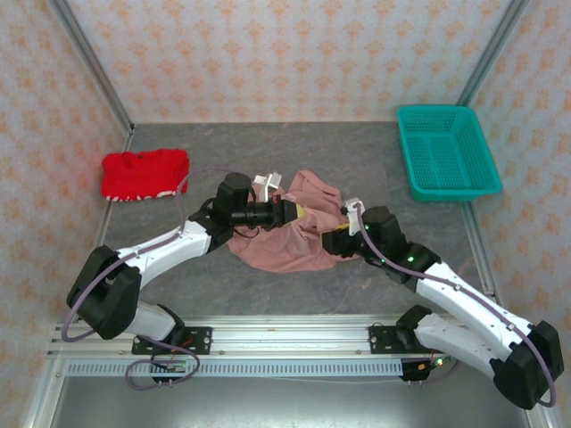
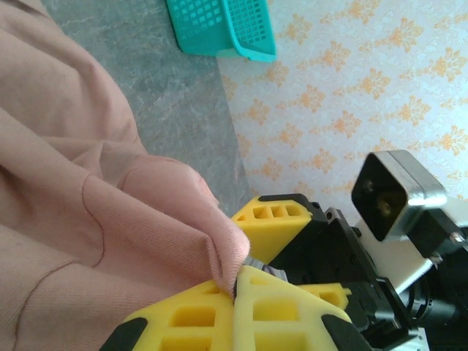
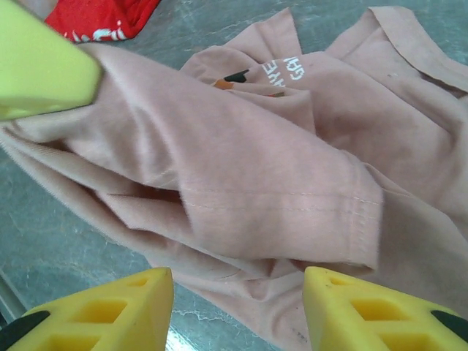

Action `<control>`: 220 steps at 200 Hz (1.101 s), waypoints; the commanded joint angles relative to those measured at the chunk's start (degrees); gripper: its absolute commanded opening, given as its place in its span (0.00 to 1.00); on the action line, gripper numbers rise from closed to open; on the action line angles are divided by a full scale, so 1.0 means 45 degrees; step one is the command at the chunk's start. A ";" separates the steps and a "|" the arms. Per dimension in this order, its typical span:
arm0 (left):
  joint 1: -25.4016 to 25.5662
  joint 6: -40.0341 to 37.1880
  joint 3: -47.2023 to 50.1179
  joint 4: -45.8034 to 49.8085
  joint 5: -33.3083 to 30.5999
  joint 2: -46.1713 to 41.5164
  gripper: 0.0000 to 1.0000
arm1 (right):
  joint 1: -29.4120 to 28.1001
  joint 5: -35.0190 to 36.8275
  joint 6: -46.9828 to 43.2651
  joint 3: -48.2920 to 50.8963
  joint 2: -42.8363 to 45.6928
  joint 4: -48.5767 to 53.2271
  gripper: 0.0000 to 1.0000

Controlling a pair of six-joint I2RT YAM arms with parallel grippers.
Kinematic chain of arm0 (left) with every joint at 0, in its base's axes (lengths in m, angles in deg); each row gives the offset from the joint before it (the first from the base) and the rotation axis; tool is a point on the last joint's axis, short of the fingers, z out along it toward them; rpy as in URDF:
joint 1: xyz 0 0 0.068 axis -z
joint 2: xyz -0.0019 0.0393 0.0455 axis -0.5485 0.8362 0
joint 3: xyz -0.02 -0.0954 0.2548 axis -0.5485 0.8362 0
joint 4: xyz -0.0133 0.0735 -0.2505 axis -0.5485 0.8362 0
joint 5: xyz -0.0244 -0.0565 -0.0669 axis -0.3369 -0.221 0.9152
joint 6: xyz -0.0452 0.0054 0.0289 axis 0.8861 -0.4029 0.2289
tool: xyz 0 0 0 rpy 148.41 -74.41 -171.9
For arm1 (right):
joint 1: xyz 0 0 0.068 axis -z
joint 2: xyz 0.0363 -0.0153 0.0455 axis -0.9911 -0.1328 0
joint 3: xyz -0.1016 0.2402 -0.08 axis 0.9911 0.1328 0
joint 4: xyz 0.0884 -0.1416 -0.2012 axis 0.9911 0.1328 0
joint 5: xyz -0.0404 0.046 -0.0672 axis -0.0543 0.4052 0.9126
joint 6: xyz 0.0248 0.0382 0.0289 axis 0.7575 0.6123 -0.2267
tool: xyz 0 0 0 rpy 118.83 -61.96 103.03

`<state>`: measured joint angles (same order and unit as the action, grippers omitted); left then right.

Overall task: Fold the inside-out t-shirt
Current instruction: Adjust the T-shirt at the center of the table.

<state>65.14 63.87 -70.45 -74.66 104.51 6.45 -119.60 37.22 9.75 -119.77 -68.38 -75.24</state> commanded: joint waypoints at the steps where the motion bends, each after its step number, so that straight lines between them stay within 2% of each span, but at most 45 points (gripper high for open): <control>1: -0.0030 -0.0049 -0.0101 0.0432 0.0392 -0.0205 0.00 | -0.0838 0.2182 -0.1510 -0.0350 -0.0211 -0.0204 0.55; 16: -0.0014 -0.0191 -0.0142 0.0691 0.0373 -0.0197 0.00 | -0.1334 0.3401 -0.2109 -0.0616 -0.0478 -0.0239 0.56; 46: -0.0031 -0.0259 -0.0215 0.0848 0.0477 -0.0227 0.00 | -0.1742 0.4220 -0.3006 -0.1250 -0.1639 -0.0109 0.56; 63: -0.0032 -0.0383 -0.0215 0.1019 0.0475 -0.0285 0.00 | -0.1824 0.4120 -0.3184 -0.1497 -0.2188 -0.0486 0.53; 78: -0.0027 -0.0405 -0.0181 0.1069 0.0452 -0.0327 0.00 | -0.1838 0.3754 -0.3246 -0.1693 -0.2604 -0.0746 0.41; 113: -0.0015 -0.0862 -0.0350 0.1686 0.0260 -0.0410 0.00 | -0.1838 0.3406 -0.2997 -0.1928 -0.2749 -0.0379 0.03; 121: -0.0051 -0.1149 -0.0476 0.2059 0.0119 -0.0409 0.00 | -0.1828 0.3163 -0.2793 -0.2058 -0.2542 -0.0092 0.00; 136: -0.0067 -0.2070 -0.0842 0.3076 -0.0428 -0.0332 0.00 | -0.1658 0.1974 -0.2183 -0.2565 -0.2155 0.0614 0.00; 157: -0.0072 -0.3490 -0.1275 0.4430 -0.2064 -0.0220 0.00 | -0.0563 -0.1129 -0.0474 -0.3476 -0.2275 0.1064 0.00; 173: -0.0062 -0.4110 -0.1368 0.4756 -0.3041 -0.0241 0.14 | 0.0345 -0.3334 0.1119 -0.3772 -0.2776 0.0620 0.00; 191: 0.0147 -0.4726 -0.1342 0.5441 -0.4780 -0.0697 0.33 | 0.1229 -0.5032 0.2797 -0.3794 -0.3404 -0.0334 0.00; 204: 0.0473 -0.5420 -0.1225 0.6044 -0.6274 -0.1327 0.42 | 0.1635 -0.5925 0.3566 -0.3741 -0.3724 -0.0899 0.00; 220: 0.1092 -0.6005 -0.1015 0.6708 -0.7873 -0.2189 0.47 | 0.1841 -0.6371 0.3858 -0.3697 -0.4130 -0.1278 0.00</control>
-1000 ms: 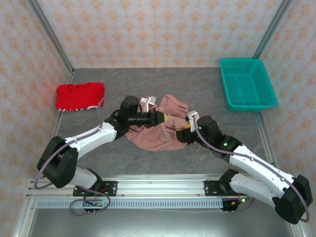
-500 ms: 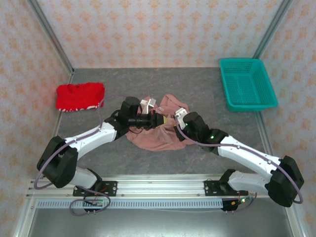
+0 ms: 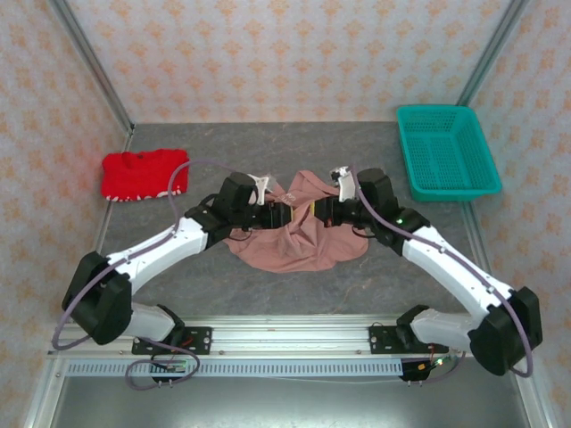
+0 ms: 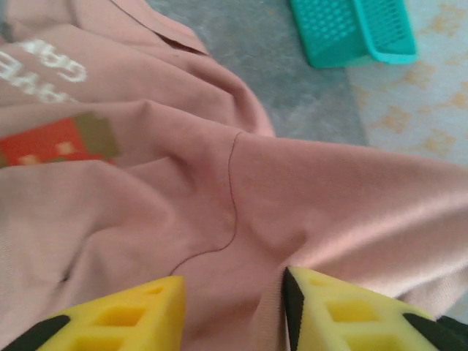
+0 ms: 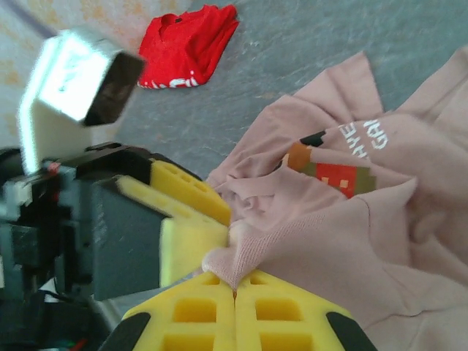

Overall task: Fold the inside-out t-shirt
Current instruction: Adjust the T-shirt at the center of the table.

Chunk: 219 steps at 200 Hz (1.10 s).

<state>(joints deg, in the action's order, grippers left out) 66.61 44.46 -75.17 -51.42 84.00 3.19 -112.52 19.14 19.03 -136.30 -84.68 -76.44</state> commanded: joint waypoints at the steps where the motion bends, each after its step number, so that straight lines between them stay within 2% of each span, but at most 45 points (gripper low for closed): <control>1: 0.0809 -0.1724 0.0043 0.1587 -0.3384 -0.1511 0.48 | 0.0271 -0.2360 0.1810 -0.0027 -0.0528 -0.1004 0.00; 23: 0.1959 -0.2554 0.0145 0.2209 -0.4016 -0.2150 0.52 | 0.0574 -0.2837 0.2125 -0.0049 -0.0789 -0.1313 0.00; 40: 0.2565 -0.2936 0.0045 0.2379 -0.4152 -0.1750 0.57 | 0.0653 -0.3021 0.2046 -0.0143 -0.0877 -0.1261 0.00; 79: 0.2620 -0.3570 -0.0752 0.2351 -0.4973 -0.0194 0.58 | 0.0927 -0.3234 0.1529 -0.0303 -0.0862 -0.0503 0.00; 100: 0.2595 -0.4026 -0.1268 0.2023 -0.4972 0.0712 0.51 | 0.0986 -0.3302 0.1042 -0.0360 -0.0785 0.0073 0.00; 117: 0.2507 -0.4207 -0.1647 0.1563 -0.3857 0.1565 0.37 | 0.1070 -0.3380 0.0807 -0.0308 -0.0682 0.0325 0.00; 132: 0.2167 -0.3937 -0.1721 0.0856 -0.1803 0.2059 0.15 | 0.1234 -0.2926 0.0475 -0.0300 -0.0489 0.0898 0.00; 139: 0.1888 -0.3655 -0.1545 0.0299 -0.0568 0.2069 0.07 | 0.1359 -0.2063 0.0175 -0.0401 -0.0335 0.1615 0.00; 147: 0.1502 -0.3300 -0.1183 -0.0424 0.1033 0.1916 0.00 | 0.1352 0.0239 -0.0245 -0.0663 -0.0239 0.2809 0.00; 154: 0.1189 -0.2863 -0.0771 -0.1203 0.2455 0.1669 0.00 | 0.1356 0.2272 -0.0402 -0.0866 -0.0238 0.3848 0.00; 161: 0.0879 -0.2379 -0.0249 -0.2051 0.3781 0.1320 0.00 | 0.1352 0.4084 -0.0511 -0.1000 -0.0238 0.4510 0.05; 175: 0.0481 -0.1440 0.0732 -0.3656 0.5346 0.0574 0.00 | 0.1052 0.5975 -0.0746 -0.0986 -0.0238 0.4995 0.19; 193: 0.0383 -0.1333 0.1226 -0.3894 0.5738 -0.0110 0.00 | 0.0321 0.6365 -0.1289 -0.0832 0.0327 0.4733 0.30; 219: 0.0221 -0.0869 0.1374 -0.4275 0.6008 -0.0297 0.00 | -0.0560 0.4818 -0.2380 -0.0111 0.1526 0.3875 0.34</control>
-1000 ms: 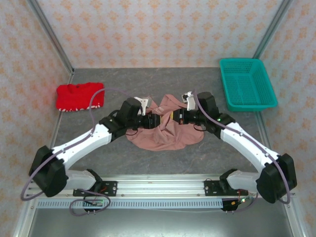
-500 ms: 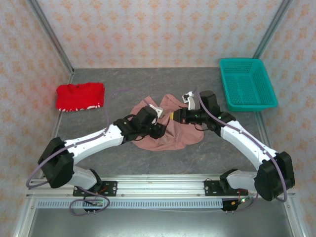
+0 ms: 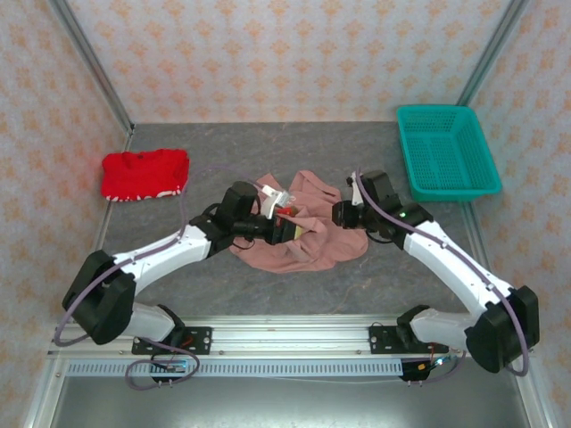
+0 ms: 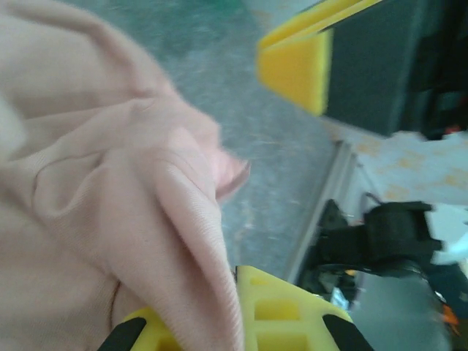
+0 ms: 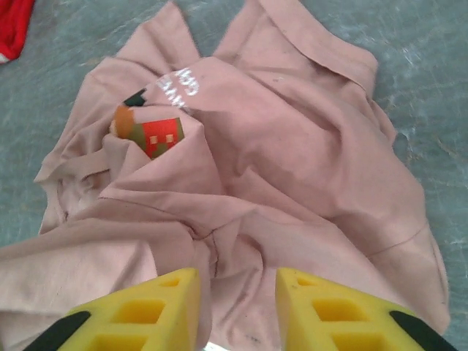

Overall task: Fold the inside-out t-shirt
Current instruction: Adjust the T-shirt at the center of the table.

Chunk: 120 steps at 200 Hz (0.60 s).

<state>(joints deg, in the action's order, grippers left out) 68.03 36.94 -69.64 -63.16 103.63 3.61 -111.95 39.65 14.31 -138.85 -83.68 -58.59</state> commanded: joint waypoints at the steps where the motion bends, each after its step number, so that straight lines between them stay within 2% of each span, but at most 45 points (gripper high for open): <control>1: -0.0091 0.0847 0.0149 -0.1684 0.1644 -0.0394 0.00 | -0.0708 0.0157 -0.1396 0.0488 0.1329 -0.0127 0.34; 30: -0.0284 0.1522 0.0111 -0.2282 0.1937 -0.0305 0.00 | -0.1021 -0.3838 -0.1622 0.2129 0.2524 -0.2016 0.34; 52: -0.0294 0.1729 -0.0099 -0.2093 0.1826 -0.0241 0.00 | -0.1063 -0.5414 -0.1118 0.3011 0.2633 -0.3547 0.33; 74: -0.0357 0.1757 -0.0714 -0.0501 0.0891 -0.0057 0.00 | -0.1087 -0.5703 -0.1096 0.3483 0.3025 -0.3866 0.32; 84: -0.0452 0.2086 -0.0863 -0.0181 0.0575 0.0021 0.00 | -0.1357 -0.5426 -0.1221 0.3664 0.3148 -0.3703 0.35; 106: -0.0487 0.2773 -0.0827 -0.0412 0.0605 0.0024 0.00 | -0.2579 -0.2916 -0.1789 0.3890 0.3020 -0.3271 0.44; 120: -0.0496 0.2779 -0.0860 -0.0254 0.0585 -0.0043 0.00 | -0.2933 -0.1552 -0.1881 0.3948 0.2723 -0.3593 0.49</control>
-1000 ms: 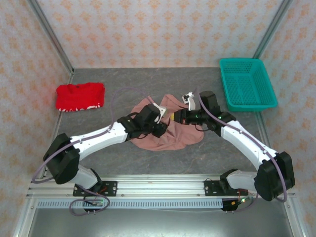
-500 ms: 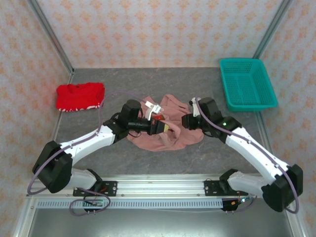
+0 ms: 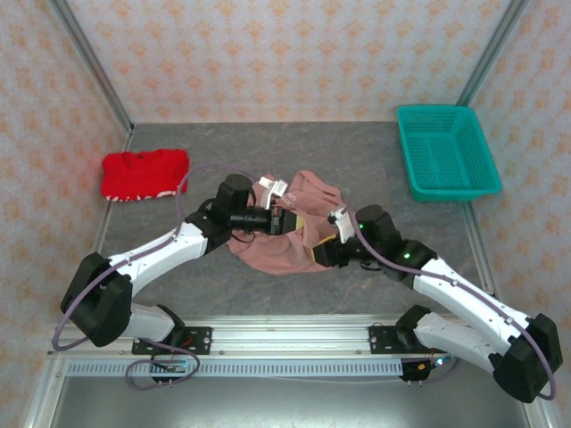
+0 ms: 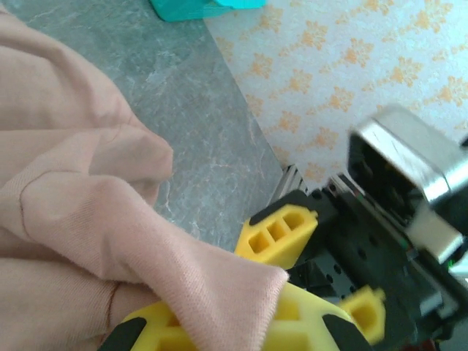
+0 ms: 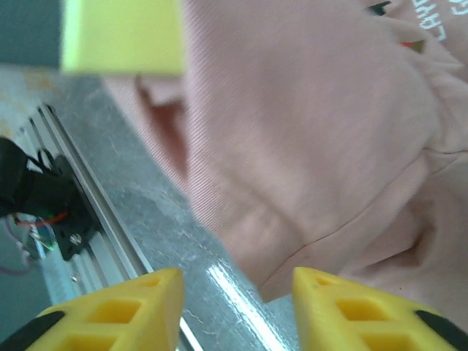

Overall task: Fold the inside-out t-shirt
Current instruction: Adjust the T-shirt at the center of the table.

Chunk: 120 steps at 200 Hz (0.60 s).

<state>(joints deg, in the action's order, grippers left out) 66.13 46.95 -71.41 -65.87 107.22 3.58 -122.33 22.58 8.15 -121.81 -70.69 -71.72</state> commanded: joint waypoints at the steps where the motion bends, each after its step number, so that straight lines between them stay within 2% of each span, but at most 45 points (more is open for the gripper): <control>1: -0.0065 0.0548 -0.0478 0.0357 -0.0211 -0.0040 0.00 | -0.0638 0.2272 -0.0526 0.0164 -0.0182 -0.0716 0.49; 24: -0.0076 0.0438 -0.0500 0.0579 -0.0086 -0.0036 0.00 | -0.0662 0.3385 -0.0556 -0.0008 -0.1002 -0.1586 0.51; 60: -0.0091 0.0274 -0.0485 0.0774 0.0024 -0.0207 0.00 | -0.0670 0.3399 -0.1139 -0.0704 -0.2160 -0.1717 0.48; 69: -0.0089 0.0224 -0.0483 0.0832 0.0024 -0.0247 0.00 | -0.0651 0.3304 -0.1102 -0.0703 -0.2141 -0.1721 0.38; 80: -0.0092 0.0147 -0.0462 0.0882 0.0015 -0.0259 0.00 | -0.0621 0.3248 -0.0940 -0.0644 -0.1886 -0.1778 0.18; 91: -0.0122 -0.0044 -0.0438 0.1041 -0.0078 -0.0210 0.00 | -0.0389 0.2767 -0.0677 -0.0545 -0.1565 -0.1793 0.04; 98: -0.0156 -0.0209 -0.0401 0.1191 -0.0138 -0.0159 0.00 | -0.0163 0.2271 -0.0407 -0.0470 -0.1404 -0.1784 0.00; 120: -0.0501 -0.0794 -0.0362 0.1722 -0.0910 0.0211 0.00 | 0.0795 -0.0273 0.0539 -0.0377 -0.1317 -0.1906 0.00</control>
<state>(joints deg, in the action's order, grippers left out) 65.49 47.06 -71.65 -61.41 106.67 3.58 -122.29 31.78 6.38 -122.57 -78.15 -78.19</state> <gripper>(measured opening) 0.048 0.049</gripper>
